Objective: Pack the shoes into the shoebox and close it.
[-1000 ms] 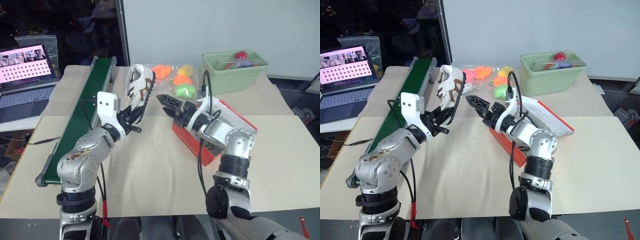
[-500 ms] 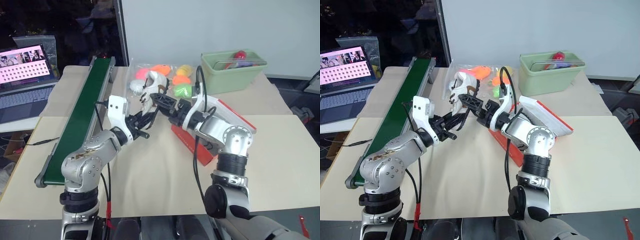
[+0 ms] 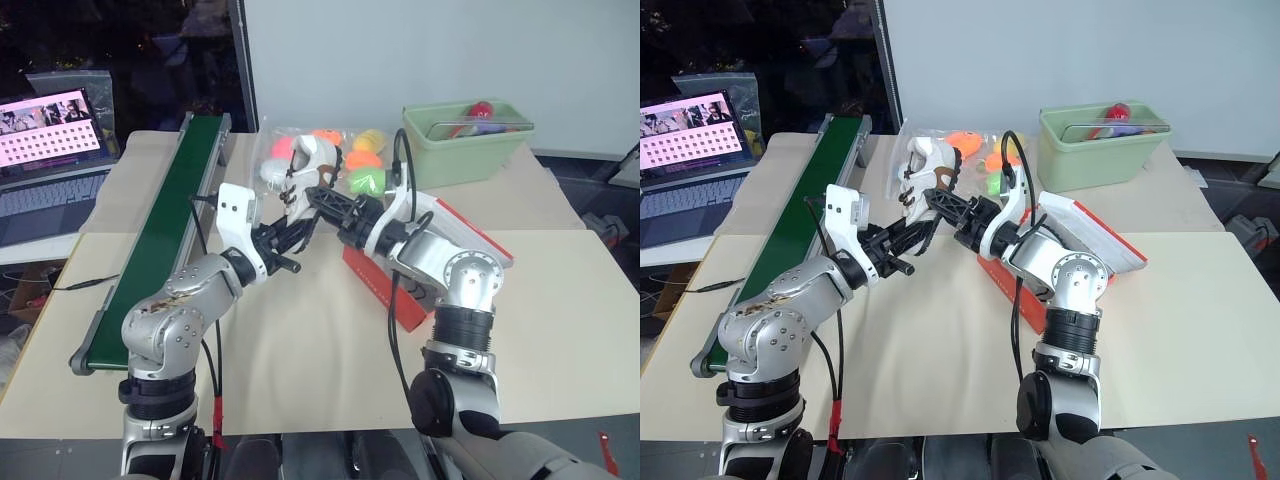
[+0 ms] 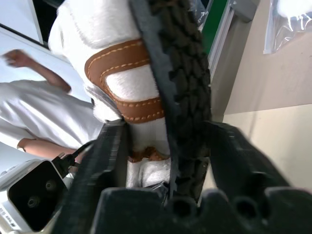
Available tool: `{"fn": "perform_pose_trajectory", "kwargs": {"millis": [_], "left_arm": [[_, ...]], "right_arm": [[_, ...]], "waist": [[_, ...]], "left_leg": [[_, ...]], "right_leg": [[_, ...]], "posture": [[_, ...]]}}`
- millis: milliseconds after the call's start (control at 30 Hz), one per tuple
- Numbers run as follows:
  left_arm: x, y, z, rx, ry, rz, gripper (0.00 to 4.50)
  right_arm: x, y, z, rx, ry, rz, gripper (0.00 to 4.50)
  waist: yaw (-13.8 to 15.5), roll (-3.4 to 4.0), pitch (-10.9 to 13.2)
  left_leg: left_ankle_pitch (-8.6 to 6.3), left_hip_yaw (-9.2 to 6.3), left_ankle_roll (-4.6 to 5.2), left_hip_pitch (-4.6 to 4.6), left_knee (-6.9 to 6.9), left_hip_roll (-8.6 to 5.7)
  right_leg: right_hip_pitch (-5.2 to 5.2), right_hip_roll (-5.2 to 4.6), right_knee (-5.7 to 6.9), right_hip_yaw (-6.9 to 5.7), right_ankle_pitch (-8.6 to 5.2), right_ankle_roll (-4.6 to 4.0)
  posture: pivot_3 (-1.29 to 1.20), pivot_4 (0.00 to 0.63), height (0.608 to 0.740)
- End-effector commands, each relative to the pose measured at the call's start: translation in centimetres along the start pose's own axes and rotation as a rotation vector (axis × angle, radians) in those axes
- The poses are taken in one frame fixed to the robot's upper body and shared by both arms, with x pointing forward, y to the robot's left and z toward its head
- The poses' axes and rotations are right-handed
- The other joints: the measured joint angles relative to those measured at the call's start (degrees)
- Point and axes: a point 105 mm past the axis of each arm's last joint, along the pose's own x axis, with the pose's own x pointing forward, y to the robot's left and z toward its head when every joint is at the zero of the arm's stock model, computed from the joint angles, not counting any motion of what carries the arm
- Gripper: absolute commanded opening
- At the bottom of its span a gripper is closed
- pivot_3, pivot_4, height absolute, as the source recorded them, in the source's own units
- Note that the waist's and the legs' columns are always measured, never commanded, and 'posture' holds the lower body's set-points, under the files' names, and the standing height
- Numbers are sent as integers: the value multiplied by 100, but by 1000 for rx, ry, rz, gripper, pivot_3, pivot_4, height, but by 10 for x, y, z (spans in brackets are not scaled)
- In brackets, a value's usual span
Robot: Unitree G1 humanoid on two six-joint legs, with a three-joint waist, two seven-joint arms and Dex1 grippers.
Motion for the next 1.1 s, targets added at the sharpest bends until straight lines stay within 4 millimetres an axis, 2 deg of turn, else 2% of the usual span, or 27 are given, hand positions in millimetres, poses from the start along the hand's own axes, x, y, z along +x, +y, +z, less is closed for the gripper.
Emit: {"fn": "perform_pose_trajectory", "kwargs": {"millis": [33, 67, 267, 367, 433, 467, 567, 700, 833, 900, 967, 1033, 1100], "left_arm": [[3, -23, 1, 7, -4, -110, 781], [3, -23, 1, 8, -4, -111, 781], [3, -22, -6, 83, 37, -97, 781], [4, -17, 0, 107, -3, -72, 781], [3, -17, 0, 159, -5, -76, 1513], [2, -18, 0, 175, -6, -78, 1681], [0, -18, 0, 183, -20, -82, 2783], [-5, -19, 6, 165, -61, -79, 2783], [-9, -17, 0, 172, -47, -65, 2783], [-12, -14, -6, 186, -20, -54, 2783], [-14, -14, -11, 210, 0, -61, 2783], [-18, -20, -21, 257, 45, -115, 2783], [-24, -33, -31, 281, 84, -227, 2783]], "right_arm": [[6, 28, 5, -29, -20, 107, 1220], [6, 28, 5, -29, -20, 106, 1085], [9, 32, 4, -5, -32, 113, 1085], [9, 32, 8, 16, -61, 107, 1085], [9, 34, 14, 33, -93, 107, 1036], [9, 34, 17, 42, -110, 106, 1036], [6, 31, 33, 95, -189, 92, 1036], [-4, 20, 67, 103, -319, 28, 1036], [-16, 17, 96, -16, -371, -27, 1036], [-26, 19, 115, -207, -323, -101, 1036], [-34, 22, 126, -315, -280, -131, 1036], [-43, 24, 126, -481, -91, -179, 1036], [-58, 4, 119, -563, 173, -341, 1036]], "waist": [[3, 0, 0], [4, 0, 0], [0, 1, 0], [6, 3, 2], [7, 3, 2], [8, 3, 2], [7, 4, 3], [4, 8, 5], [3, 30, 19], [15, 31, 19], [35, 33, 21], [34, 34, 22], [18, 56, 35]], "left_leg": [[0, 0, 0, 0, 0, 0], [0, 0, 0, 0, 0, 0], [0, 0, 0, 0, 0, 0], [0, 0, 0, 0, 0, 0], [0, 0, 0, -1, 0, 0], [0, 0, 0, -2, 0, 0], [0, 0, 0, -2, 0, 0], [0, 1, 0, -2, 0, 0], [0, 3, 0, -7, 0, 0], [-1, 3, 2, -9, -2, 1], [0, 4, 3, -13, -2, -6], [0, 6, 3, -13, -1, -7], [0, 10, 4, -13, -2, -8]], "right_leg": [[0, 0, 0, 0, 0, 0], [0, 0, 0, 0, 0, 0], [0, 0, 0, 0, 0, 0], [0, 0, -1, 0, 0, 0], [0, 0, -1, 0, 0, 0], [-1, 0, -2, 0, 0, 0], [-1, 0, -1, 0, 0, 0], [-1, -1, -3, 0, 0, 0], [-7, 0, -2, 2, -1, 1], [-8, 2, -3, 2, -1, 1], [-8, -4, -6, 2, -1, 2], [-8, -5, -14, 2, -2, 3], [-9, -4, -14, 6, -3, 3]], "posture": [[0, 150, 729], [0, 150, 729], [0, 150, 729], [0, 150, 729], [0, 150, 729], [0, 150, 729], [0, 150, 729], [0, 150, 729], [0, 150, 729], [0, 150, 729], [0, 150, 729], [0, 150, 729], [0, 150, 729]]}}
